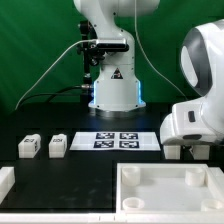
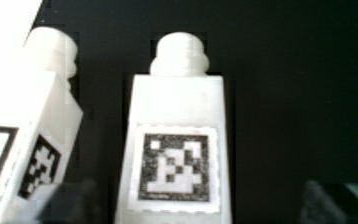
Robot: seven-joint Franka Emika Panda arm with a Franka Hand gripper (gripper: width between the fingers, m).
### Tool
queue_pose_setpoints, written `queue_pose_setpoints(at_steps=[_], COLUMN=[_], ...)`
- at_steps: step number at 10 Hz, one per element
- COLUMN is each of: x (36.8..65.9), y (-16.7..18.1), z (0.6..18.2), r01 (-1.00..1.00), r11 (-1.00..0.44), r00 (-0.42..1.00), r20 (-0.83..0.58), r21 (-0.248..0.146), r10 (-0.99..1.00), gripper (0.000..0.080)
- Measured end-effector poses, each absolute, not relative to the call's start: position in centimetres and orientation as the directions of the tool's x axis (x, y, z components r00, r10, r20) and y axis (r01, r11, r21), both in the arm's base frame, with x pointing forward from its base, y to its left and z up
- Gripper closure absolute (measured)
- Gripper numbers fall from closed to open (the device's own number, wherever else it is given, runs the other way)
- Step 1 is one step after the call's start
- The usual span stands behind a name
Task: Assemble one leg
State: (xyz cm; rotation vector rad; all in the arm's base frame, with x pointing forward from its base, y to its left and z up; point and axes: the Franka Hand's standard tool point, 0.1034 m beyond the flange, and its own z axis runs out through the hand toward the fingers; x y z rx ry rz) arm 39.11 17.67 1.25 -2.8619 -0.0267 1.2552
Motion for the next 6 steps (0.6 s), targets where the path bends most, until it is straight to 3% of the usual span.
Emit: queue_pose_setpoints(at_steps=[1, 2, 3, 6], x=[39.10, 39.10, 39.11, 39.10], y=[17.67, 17.67, 17.67, 17.67], z=[1.24, 1.24, 1.24, 1.24], r01=[0.009, 0.009, 0.009, 0.009], r11=[-1.000, -1.000, -1.000, -1.000], r00=[0.677, 0.677, 0.677, 0.677], r20=[-0.735, -0.736, -0.735, -0.735], r21=[-0.022, -0.022, -0.022, -0.022], r10=[0.022, 0.022, 0.022, 0.022], gripper=[0.0383, 0.0383, 0.0508, 0.0508])
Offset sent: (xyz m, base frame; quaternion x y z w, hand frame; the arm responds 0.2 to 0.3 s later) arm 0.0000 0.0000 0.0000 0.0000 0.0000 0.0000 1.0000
